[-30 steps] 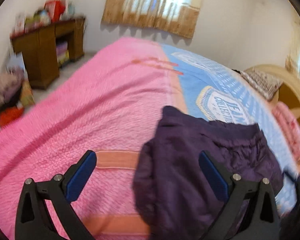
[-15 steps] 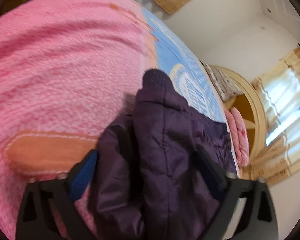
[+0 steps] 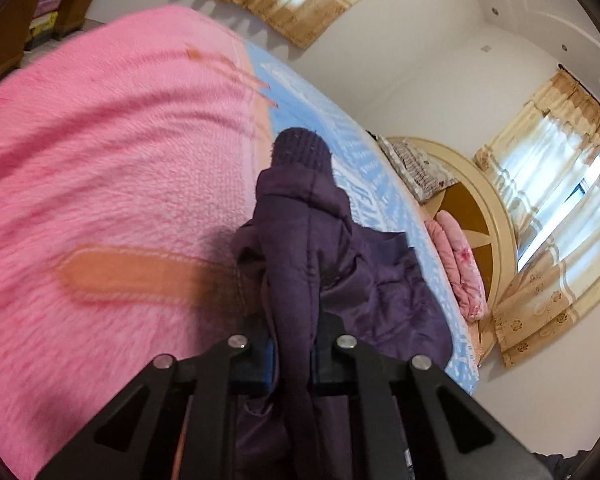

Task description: Fold large clothes

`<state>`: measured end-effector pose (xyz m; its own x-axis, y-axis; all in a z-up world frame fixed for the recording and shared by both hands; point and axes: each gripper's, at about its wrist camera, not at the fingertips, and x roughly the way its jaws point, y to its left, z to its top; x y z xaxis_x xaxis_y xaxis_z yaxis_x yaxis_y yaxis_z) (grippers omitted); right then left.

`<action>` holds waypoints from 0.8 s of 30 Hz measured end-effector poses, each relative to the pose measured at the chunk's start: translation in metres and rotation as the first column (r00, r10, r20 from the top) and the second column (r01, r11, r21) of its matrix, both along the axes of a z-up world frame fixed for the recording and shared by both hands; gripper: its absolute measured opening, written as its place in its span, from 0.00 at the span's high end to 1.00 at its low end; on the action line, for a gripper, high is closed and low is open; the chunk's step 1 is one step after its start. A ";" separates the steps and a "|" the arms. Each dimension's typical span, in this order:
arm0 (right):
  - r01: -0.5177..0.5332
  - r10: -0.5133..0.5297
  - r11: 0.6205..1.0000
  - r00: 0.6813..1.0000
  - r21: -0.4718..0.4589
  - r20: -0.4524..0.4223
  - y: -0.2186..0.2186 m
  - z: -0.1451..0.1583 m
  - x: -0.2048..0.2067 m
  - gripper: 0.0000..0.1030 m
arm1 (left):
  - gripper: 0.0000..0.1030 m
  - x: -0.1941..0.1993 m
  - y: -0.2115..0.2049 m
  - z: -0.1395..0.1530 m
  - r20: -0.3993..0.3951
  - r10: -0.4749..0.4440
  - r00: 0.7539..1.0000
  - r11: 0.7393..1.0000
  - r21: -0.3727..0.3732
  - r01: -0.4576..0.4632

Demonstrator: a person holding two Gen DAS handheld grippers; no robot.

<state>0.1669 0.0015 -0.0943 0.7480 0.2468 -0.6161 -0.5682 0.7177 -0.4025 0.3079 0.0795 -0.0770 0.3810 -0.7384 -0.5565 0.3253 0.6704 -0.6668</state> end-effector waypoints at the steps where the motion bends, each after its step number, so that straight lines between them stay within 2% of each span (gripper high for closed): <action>1: -0.024 0.025 0.999 1.000 0.039 -0.002 0.003 0.008 -0.006 0.84 | 0.88 0.002 0.001 0.005 0.004 0.012 1.000 1.000 0.001 -0.012; 4: -0.089 0.088 0.983 0.996 0.160 0.013 0.001 0.038 -0.021 0.85 | 0.88 -0.009 0.021 0.024 -0.004 0.059 0.998 0.998 -0.028 -0.059; 7: -0.107 0.104 0.950 0.994 0.292 0.026 -0.023 0.069 -0.029 0.86 | 0.88 -0.011 0.026 0.049 0.000 0.082 0.997 0.995 -0.051 -0.082; 11: -0.067 0.045 0.901 0.997 0.428 0.061 -0.083 0.104 -0.039 0.88 | 0.85 -0.002 -0.032 0.096 0.065 0.022 0.998 1.000 -0.023 -0.020; 14: -0.009 -0.032 0.862 0.997 0.507 0.072 -0.137 0.116 -0.047 0.88 | 0.78 0.010 -0.099 0.123 0.110 -0.053 0.992 0.999 0.016 0.052; 16: 0.048 -0.102 0.831 0.993 0.555 0.067 -0.177 0.117 -0.057 0.88 | 0.71 0.016 -0.143 0.132 0.120 -0.103 0.987 0.995 0.024 0.101; 17: 0.073 -0.130 0.818 0.990 0.570 0.059 -0.190 0.114 -0.048 0.88 | 0.70 0.019 -0.167 0.133 0.124 -0.122 0.985 0.992 0.030 0.119; 20: 0.178 -0.220 0.757 0.975 0.629 -0.011 -0.240 0.096 -0.052 0.88 | 0.72 0.029 -0.228 0.133 0.120 -0.176 0.977 0.984 0.008 0.176; 23: 0.280 -0.266 0.703 0.956 0.654 -0.123 -0.281 0.062 -0.055 0.88 | 0.72 0.038 -0.287 0.114 0.139 -0.256 0.957 0.967 0.037 0.253; 24: 0.306 -0.278 0.689 0.949 0.657 -0.151 -0.289 0.051 -0.059 0.88 | 0.72 0.041 -0.309 0.098 0.120 -0.278 0.953 0.960 0.055 0.273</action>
<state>0.1078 -0.2879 -0.0434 0.8334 0.3750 -0.4061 -0.2878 0.9216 0.2605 0.3492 -0.2294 0.0214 0.2342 -0.8041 -0.5464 0.5801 0.5667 -0.5852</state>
